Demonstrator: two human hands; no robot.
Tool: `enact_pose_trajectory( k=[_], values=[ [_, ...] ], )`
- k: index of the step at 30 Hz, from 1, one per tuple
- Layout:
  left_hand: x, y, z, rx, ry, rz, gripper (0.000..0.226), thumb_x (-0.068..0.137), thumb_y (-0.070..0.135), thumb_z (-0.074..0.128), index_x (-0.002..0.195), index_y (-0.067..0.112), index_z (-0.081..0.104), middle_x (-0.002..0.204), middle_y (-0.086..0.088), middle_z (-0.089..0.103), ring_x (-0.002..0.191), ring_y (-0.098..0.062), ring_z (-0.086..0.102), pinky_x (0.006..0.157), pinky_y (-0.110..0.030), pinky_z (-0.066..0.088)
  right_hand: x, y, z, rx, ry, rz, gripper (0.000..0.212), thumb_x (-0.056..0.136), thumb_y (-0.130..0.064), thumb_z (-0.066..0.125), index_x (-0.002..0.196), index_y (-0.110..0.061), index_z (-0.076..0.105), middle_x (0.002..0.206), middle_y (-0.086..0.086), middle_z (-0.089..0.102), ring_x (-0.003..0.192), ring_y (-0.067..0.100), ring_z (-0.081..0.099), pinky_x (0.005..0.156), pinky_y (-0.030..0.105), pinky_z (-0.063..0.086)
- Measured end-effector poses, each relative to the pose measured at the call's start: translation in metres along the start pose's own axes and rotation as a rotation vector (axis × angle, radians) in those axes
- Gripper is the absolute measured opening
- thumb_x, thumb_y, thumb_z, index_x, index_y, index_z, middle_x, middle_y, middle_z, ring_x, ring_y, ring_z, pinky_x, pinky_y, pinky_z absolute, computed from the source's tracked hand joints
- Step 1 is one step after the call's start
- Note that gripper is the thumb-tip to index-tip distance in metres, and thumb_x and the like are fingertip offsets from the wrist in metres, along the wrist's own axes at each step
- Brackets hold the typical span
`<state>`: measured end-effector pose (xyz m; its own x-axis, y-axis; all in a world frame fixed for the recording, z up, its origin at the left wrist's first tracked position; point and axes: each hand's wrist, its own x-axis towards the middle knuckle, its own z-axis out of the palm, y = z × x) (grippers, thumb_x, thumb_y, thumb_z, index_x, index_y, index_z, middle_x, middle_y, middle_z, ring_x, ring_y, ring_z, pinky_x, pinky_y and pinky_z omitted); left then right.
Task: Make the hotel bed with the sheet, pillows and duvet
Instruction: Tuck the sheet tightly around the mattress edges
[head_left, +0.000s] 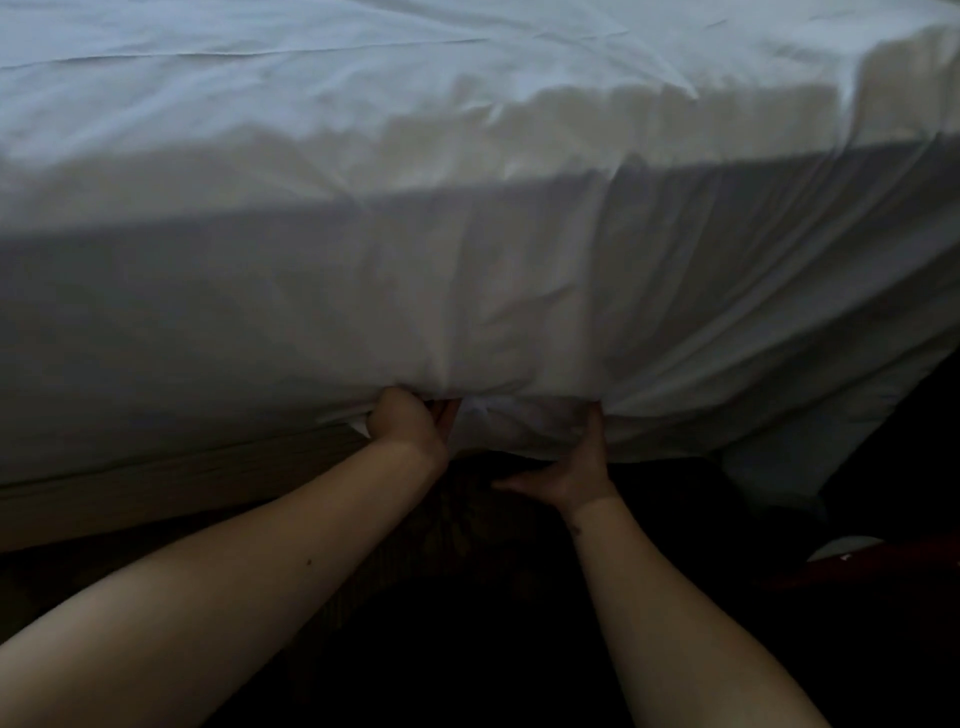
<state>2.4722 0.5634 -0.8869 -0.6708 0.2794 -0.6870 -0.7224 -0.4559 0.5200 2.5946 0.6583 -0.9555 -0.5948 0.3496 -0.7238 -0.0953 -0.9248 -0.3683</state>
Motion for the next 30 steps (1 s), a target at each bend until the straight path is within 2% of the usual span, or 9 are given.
enact_pose_trajectory(
  k=[4,9,12,16,19,22,24,27,30],
  values=[
    [0.005,-0.004,-0.003,0.05,0.042,0.046,0.035,0.091,0.01,0.039,0.119,0.004,0.059,0.128,-0.018,0.058,0.1,-0.032,0.061,0.068,-0.036,0.057,0.009,0.011,0.008,-0.051,0.02,-0.033,0.117,0.054,-0.089,0.056,0.149,-0.025,0.032,0.152,0.01,0.035,0.142,0.039,0.029,0.108,0.061,0.029],
    [0.006,-0.003,-0.003,0.019,0.032,0.038,0.041,0.091,0.011,0.038,0.127,0.002,0.056,0.128,-0.019,0.058,0.098,-0.032,0.061,0.072,-0.037,0.057,0.017,0.009,0.011,0.058,-0.106,0.057,0.107,0.065,-0.092,0.024,0.15,-0.028,0.034,0.156,0.012,0.031,0.142,0.039,0.025,0.104,0.067,0.02],
    [0.004,-0.003,0.0,0.027,0.03,0.035,0.042,0.09,0.011,0.038,0.128,0.002,0.056,0.128,-0.019,0.058,0.085,-0.028,0.062,0.063,-0.032,0.058,0.019,0.015,0.016,0.099,-0.117,0.014,0.104,0.067,-0.091,0.023,0.149,-0.028,0.036,0.154,0.012,0.034,0.141,0.038,0.028,0.1,0.063,0.028],
    [0.003,-0.003,-0.004,0.038,0.007,0.033,0.043,0.089,0.009,0.038,0.128,0.002,0.056,0.129,-0.021,0.058,0.092,-0.029,0.061,0.071,-0.036,0.057,0.024,0.018,0.013,0.123,-0.117,-0.073,0.091,0.071,-0.085,0.031,0.141,-0.03,0.048,0.144,0.009,0.049,0.126,0.033,0.048,0.09,0.049,0.043],
    [0.001,-0.001,-0.005,0.018,-0.027,0.005,0.04,0.091,0.011,0.037,0.125,0.004,0.057,0.121,-0.017,0.061,0.094,-0.027,0.061,0.08,-0.039,0.058,0.026,0.017,0.018,0.182,-0.001,-0.201,0.075,0.078,-0.076,0.043,0.134,-0.029,0.056,0.135,0.007,0.06,0.124,0.029,0.054,0.096,0.04,0.047],
    [-0.007,-0.003,-0.002,0.0,-0.113,-0.095,0.029,0.095,0.004,0.029,0.094,0.007,0.058,0.092,-0.01,0.06,0.084,-0.021,0.059,0.095,-0.037,0.05,0.027,0.007,0.025,0.175,0.272,-0.351,0.057,0.084,-0.059,0.049,0.132,-0.029,0.058,0.133,0.002,0.061,0.12,0.025,0.057,0.104,0.041,0.044],
    [-0.011,-0.006,0.001,-0.009,-0.163,-0.179,0.033,0.093,-0.004,0.025,0.081,0.005,0.054,0.083,-0.01,0.057,0.082,-0.02,0.057,0.102,-0.037,0.044,0.015,-0.005,0.035,0.196,0.36,-0.441,0.048,0.088,-0.043,0.055,0.129,-0.019,0.058,0.13,0.005,0.061,0.114,0.025,0.059,0.101,0.041,0.047],
    [-0.011,-0.008,0.009,-0.024,-0.192,-0.251,0.031,0.095,-0.003,0.028,0.081,0.004,0.055,0.083,-0.011,0.057,0.081,-0.021,0.056,0.105,-0.038,0.042,-0.013,-0.028,0.048,0.064,0.566,-0.614,0.022,0.09,-0.021,0.06,0.109,-0.011,0.063,0.1,0.001,0.065,0.085,0.018,0.061,0.083,0.029,0.051],
    [-0.014,-0.001,0.021,-0.022,-0.173,-0.305,0.028,0.097,0.008,0.033,0.081,0.009,0.055,0.083,-0.008,0.057,0.078,-0.022,0.055,0.105,-0.037,0.041,-0.028,-0.051,0.05,-0.162,0.687,-0.721,0.03,0.085,-0.015,0.065,0.111,0.0,0.067,0.095,-0.001,0.06,0.085,0.019,0.059,0.078,0.03,0.051]
  ],
)
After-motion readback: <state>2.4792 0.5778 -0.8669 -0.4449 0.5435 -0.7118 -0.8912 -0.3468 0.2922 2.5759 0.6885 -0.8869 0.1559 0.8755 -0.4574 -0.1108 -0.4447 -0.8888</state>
